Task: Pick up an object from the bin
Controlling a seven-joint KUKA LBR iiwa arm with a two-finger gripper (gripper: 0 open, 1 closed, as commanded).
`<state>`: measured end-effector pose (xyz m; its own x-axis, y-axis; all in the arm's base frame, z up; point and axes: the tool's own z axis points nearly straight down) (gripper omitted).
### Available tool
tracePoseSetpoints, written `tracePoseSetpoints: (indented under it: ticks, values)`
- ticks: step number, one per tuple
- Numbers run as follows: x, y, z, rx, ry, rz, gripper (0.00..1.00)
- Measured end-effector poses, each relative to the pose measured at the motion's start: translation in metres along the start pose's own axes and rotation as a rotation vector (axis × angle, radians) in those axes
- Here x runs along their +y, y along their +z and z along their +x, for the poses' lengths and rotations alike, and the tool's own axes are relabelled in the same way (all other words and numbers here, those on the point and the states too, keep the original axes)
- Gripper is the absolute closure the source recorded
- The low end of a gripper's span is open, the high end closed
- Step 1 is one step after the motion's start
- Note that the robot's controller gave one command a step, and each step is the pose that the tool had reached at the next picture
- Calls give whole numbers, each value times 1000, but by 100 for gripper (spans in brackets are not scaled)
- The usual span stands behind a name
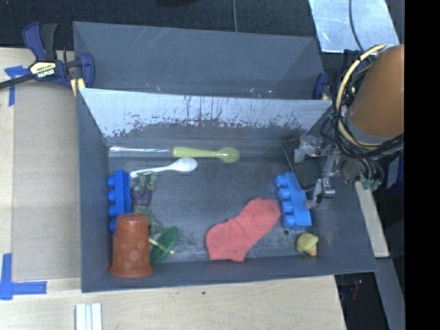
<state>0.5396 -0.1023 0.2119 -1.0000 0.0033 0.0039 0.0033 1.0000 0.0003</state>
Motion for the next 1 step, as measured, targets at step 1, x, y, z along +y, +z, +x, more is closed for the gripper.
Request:
tracePoseSetpoints:
  ticks: [1]
  values:
    - [0, -4, -2, -8, -3, 1, 0]
